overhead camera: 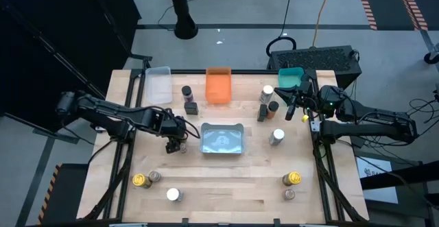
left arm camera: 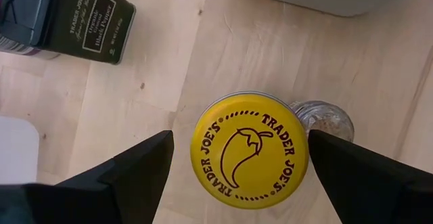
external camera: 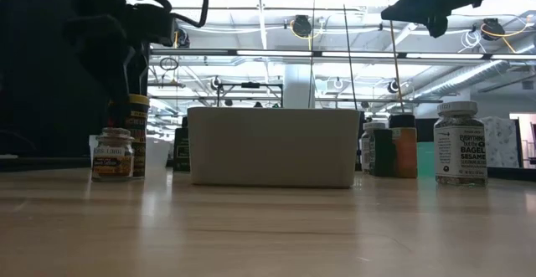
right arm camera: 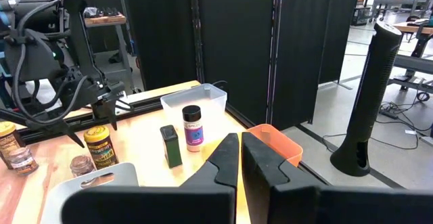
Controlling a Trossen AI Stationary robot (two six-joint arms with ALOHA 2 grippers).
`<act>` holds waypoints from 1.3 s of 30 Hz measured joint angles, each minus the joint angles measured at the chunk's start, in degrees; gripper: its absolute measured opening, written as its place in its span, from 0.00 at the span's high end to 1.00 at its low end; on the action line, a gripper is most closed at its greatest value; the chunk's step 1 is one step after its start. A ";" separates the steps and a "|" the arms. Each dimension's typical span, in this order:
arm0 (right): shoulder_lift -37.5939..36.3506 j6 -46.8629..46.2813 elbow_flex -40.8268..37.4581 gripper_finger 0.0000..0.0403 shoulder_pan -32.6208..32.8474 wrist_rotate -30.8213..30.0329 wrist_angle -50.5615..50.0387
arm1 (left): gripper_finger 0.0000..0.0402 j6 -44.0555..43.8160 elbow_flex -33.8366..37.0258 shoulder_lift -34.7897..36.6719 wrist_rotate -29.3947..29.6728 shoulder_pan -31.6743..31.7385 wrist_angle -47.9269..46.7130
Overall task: Sort spices by type
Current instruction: Put the top yellow seasoning bottle into the orange bin
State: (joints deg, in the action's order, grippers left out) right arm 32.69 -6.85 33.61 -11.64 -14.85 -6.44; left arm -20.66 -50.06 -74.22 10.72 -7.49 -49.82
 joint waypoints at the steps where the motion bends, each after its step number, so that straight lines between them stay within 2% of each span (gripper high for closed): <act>1: 0.00 0.00 0.00 1.00 -0.01 0.00 0.00 | 0.14 0.01 0.00 0.00 0.00 0.00 0.02; 5: 0.00 0.00 0.00 1.00 0.00 0.00 0.00 | 0.18 0.02 0.00 0.00 0.00 0.00 0.00; 14: 0.00 0.01 0.00 1.00 0.00 0.00 0.00 | 0.40 0.06 0.00 0.02 0.00 -0.02 0.02; 27: 0.00 0.02 0.00 1.00 0.00 0.00 0.03 | 0.40 -0.01 -1.14 1.98 0.55 -0.02 -0.64; 39: 0.00 0.02 0.02 1.00 0.00 -0.01 0.09 | 0.40 -3.98 -14.42 2.21 1.68 1.12 -3.89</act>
State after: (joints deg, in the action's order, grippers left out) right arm 32.69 -6.83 33.63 -11.64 -14.87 -6.35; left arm -24.63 -64.49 -72.01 12.40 -6.37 -53.72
